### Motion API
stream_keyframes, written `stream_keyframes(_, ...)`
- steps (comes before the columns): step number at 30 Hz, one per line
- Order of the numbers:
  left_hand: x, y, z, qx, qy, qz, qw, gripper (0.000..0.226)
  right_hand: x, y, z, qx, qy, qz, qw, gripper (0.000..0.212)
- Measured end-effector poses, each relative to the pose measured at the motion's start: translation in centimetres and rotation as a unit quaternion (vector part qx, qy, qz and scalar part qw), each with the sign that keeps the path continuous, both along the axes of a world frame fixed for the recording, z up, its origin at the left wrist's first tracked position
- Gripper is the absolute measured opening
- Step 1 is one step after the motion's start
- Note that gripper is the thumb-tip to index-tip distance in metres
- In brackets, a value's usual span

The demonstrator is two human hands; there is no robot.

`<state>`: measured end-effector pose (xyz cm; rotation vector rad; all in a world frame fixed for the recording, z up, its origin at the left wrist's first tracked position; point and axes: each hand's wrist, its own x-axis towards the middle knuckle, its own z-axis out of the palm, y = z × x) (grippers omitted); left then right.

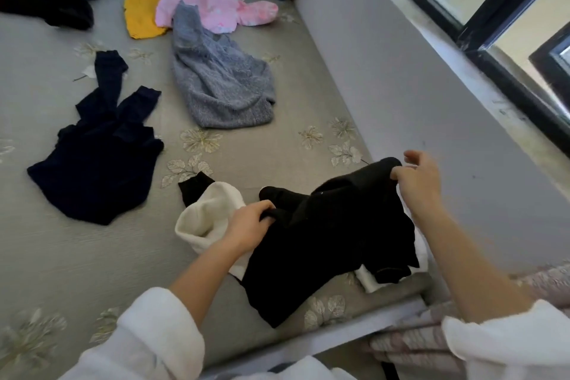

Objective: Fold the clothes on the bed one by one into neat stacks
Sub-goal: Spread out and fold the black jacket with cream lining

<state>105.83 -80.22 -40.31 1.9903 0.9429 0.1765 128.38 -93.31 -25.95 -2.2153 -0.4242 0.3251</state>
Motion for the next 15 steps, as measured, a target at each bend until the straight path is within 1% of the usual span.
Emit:
stream_keyframes(1, -0.1, -0.2, 0.4, -0.015, -0.02, -0.01, 1.0, 0.008, -0.9, 0.2, -0.5, -0.012, -0.028, 0.067, 0.997, 0.055)
stream_keyframes(2, -0.1, -0.4, 1.0, -0.036, -0.041, -0.021, 0.998, 0.008, -1.9, 0.5, -0.9, -0.025, -0.03, 0.157, 0.987, 0.063)
stream_keyframes(3, 0.0, -0.6, 1.6, -0.051, -0.058, -0.032, 0.997, 0.009, -3.1, 0.9, -1.3, -0.055, -0.015, 0.258, 0.965, 0.07)
stream_keyframes(4, 0.2, -0.7, 2.3, -0.059, -0.074, -0.041, 0.995, 0.01, -4.0, 1.4, -1.9, -0.11, 0.007, 0.349, 0.931, 0.077)
stream_keyframes(5, 0.4, -0.7, 3.1, -0.065, -0.089, -0.05, 0.993, 0.012, -5.0, 1.8, -2.6, -0.182, 0.025, 0.415, 0.891, 0.083)
stream_keyframes(6, 0.6, -0.7, 3.8, -0.069, -0.102, -0.058, 0.991, 0.013, -5.9, 2.2, -3.5, -0.254, 0.017, 0.455, 0.853, 0.086)
stream_keyframes(7, 0.8, -0.6, 4.6, -0.074, -0.112, -0.065, 0.989, 0.013, -6.7, 2.6, -4.4, -0.309, -0.014, 0.474, 0.825, 0.083)
stream_keyframes(8, 0.8, -0.5, 5.3, -0.089, -0.122, -0.071, 0.986, 0.013, -7.3, 2.9, -5.1, -0.335, -0.046, 0.478, 0.811, 0.071)
stream_keyframes(9, 0.6, -0.2, 5.9, -0.122, -0.134, -0.074, 0.981, 0.013, -7.7, 3.2, -5.5, -0.328, -0.066, 0.468, 0.817, 0.053)
stream_keyframes(10, 0.2, 0.1, 6.4, -0.168, -0.152, -0.07, 0.971, 0.015, -8.0, 3.5, -5.5, -0.308, -0.074, 0.456, 0.832, 0.036)
stream_keyframes(11, -0.3, 0.6, 6.8, -0.206, -0.176, -0.05, 0.961, 0.02, -7.9, 3.8, -5.2, -0.288, -0.072, 0.444, 0.845, 0.023)
stream_keyframes(12, -1.0, 1.2, 6.9, -0.216, -0.201, -0.002, 0.956, 0.025, -7.5, 4.0, -4.7, -0.278, -0.061, 0.43, 0.857, 0.015)
stream_keyframes(13, -1.8, 1.9, 6.7, -0.193, -0.208, 0.073, 0.956, 0.028, -7.0, 4.2, -4.1, -0.264, -0.043, 0.416, 0.869, 0.012)
stream_keyframes(14, -2.6, 2.6, 6.0, -0.156, -0.195, 0.16, 0.955, 0.028, -6.5, 4.3, -3.4, -0.243, -0.02, 0.4, 0.883, 0.012)
stream_keyframes(15, -3.8, 3.0, 5.0, -0.129, -0.156, 0.235, 0.951, 0.028, -5.9, 4.3, -2.7, -0.214, 0.004, 0.387, 0.897, 0.015)
